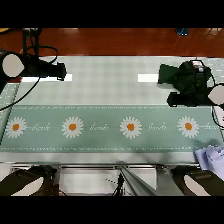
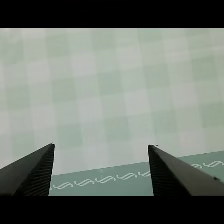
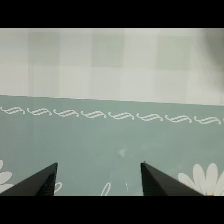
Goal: Fold the shirts.
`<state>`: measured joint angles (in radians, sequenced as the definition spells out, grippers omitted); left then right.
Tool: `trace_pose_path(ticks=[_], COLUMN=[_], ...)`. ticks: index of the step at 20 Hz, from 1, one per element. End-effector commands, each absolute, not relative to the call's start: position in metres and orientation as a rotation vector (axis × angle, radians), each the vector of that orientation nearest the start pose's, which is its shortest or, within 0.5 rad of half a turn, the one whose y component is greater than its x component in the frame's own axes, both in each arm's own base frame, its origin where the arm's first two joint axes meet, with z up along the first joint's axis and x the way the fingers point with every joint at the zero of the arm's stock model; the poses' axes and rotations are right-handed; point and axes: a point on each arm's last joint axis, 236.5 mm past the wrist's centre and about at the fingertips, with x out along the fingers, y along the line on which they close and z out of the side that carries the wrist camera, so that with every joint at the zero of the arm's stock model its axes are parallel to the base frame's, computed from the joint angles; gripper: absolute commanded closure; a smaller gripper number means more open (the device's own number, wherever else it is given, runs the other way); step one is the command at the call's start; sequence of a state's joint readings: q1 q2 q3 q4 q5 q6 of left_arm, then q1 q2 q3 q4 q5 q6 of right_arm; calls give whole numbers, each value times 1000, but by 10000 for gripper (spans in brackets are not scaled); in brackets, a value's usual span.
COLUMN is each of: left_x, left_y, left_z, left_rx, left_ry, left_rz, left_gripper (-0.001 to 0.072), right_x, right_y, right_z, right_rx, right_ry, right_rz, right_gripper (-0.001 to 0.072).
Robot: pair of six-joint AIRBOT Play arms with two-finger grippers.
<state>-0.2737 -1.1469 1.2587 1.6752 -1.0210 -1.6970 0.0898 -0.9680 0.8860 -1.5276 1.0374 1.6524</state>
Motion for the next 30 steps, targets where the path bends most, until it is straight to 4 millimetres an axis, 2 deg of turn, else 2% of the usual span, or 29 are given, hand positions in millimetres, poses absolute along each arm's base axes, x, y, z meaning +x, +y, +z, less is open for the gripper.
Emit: trace_pose_path(ticks=[1, 16, 20, 24, 26, 28, 30], left_x=[413, 414, 414, 415, 420, 428, 432], left_y=[-94, -94, -95, -95, -96, -99, -100], left_z=[116, 116, 115, 109, 106, 108, 109], left_rx=[98, 98, 99, 102, 102, 98, 97], left_ry=[899, 899, 902, 916, 914, 879, 865], left_rz=[-140, -140, -140, -139, -140, -146, -149], left_gripper=[-13, -13, -13, -13, -13, -13, -13], right_x=[332, 333, 368, 388, 415, 443, 459], right_y=[39, 39, 41, 45, 45, 37, 24], right_z=[27, 27, 48, 65, 94, 138, 180], right_rx=[63, 62, 74, 100, 109, 45, -57], right_ry=[1125, 1123, 950, 840, 675, 449, 255], right_rz=[57, 57, 62, 72, 72, 64, 47], right_gripper=[111, 112, 112, 112, 112, 112, 111])
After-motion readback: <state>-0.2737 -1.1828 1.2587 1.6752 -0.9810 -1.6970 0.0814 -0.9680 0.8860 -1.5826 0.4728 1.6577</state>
